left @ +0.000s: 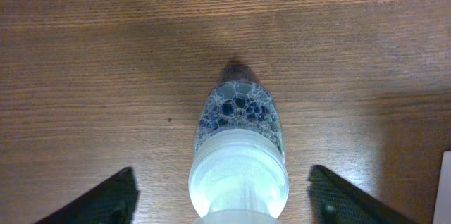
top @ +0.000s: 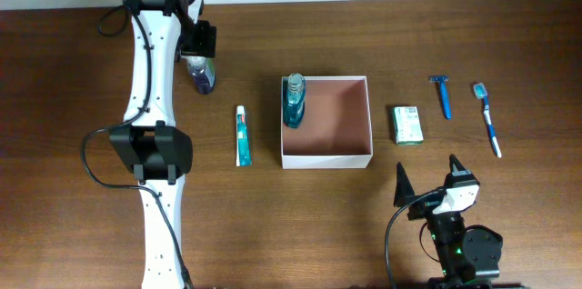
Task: Pack container
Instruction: 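Lower the left gripper and grasp the purple soap pump bottle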
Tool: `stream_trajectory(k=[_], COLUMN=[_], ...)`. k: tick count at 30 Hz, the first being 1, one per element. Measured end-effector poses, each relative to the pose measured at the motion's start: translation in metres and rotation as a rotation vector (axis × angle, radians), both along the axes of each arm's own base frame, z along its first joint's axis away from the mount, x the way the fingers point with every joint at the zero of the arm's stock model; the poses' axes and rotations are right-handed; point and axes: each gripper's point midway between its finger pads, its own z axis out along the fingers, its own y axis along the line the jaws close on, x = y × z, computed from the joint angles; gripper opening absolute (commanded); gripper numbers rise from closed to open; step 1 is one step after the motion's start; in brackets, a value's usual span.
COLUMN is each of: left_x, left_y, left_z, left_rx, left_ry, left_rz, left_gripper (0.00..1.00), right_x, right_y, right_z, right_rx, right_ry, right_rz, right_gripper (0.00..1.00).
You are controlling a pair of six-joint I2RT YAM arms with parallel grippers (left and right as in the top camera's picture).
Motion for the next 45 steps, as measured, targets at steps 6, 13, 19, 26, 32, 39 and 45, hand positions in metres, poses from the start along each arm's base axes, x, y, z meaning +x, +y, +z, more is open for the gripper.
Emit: stream_trajectory(k=[6, 13, 19, 26, 32, 39, 45], left_x=[-0.0003, 0.0003, 0.0009, 0.0007, 0.0008, 0.0013, 0.0017], left_y=[-0.0005, -0.0013, -0.0019, -0.0021, -0.0023, -0.0024, -0.0025], left_z=[-0.0001, 0.0001, 0.0003, 0.0003, 0.0012, 0.0050, 0.0063], left_rx=[-0.001, -0.005, -0.005, -0.005, -0.005, -0.006, -0.007], left_ry=[0.001, -0.001, -0.004, -0.003, -0.005, -0.015, -0.018], left_rz=[-0.007, -0.008, -0.010, -0.010, -0.010, -0.010, -0.010], left_gripper=[0.60, 0.53, 0.48, 0.39, 0.38, 0.38, 0.38], right_x=[0.0000, 0.0000, 0.0000, 0.0000, 0.0000, 0.0000, 0.0000], right_y=[0.0000, 0.0000, 0.0000, 0.0000, 0.0000, 0.0000, 0.0000], right_z=[0.0000, 0.0000, 0.0000, 0.0000, 0.0000, 0.0000, 0.0000], right_rx=[0.000, 0.000, 0.000, 0.000, 0.000, 0.000, 0.000], right_ry=[0.000, 0.000, 0.000, 0.000, 0.000, 0.000, 0.000], right_rz=[0.000, 0.000, 0.000, 0.000, 0.000, 0.000, 0.000], right_gripper=[0.99, 0.99, 0.99, 0.99, 0.99, 0.99, 0.99])
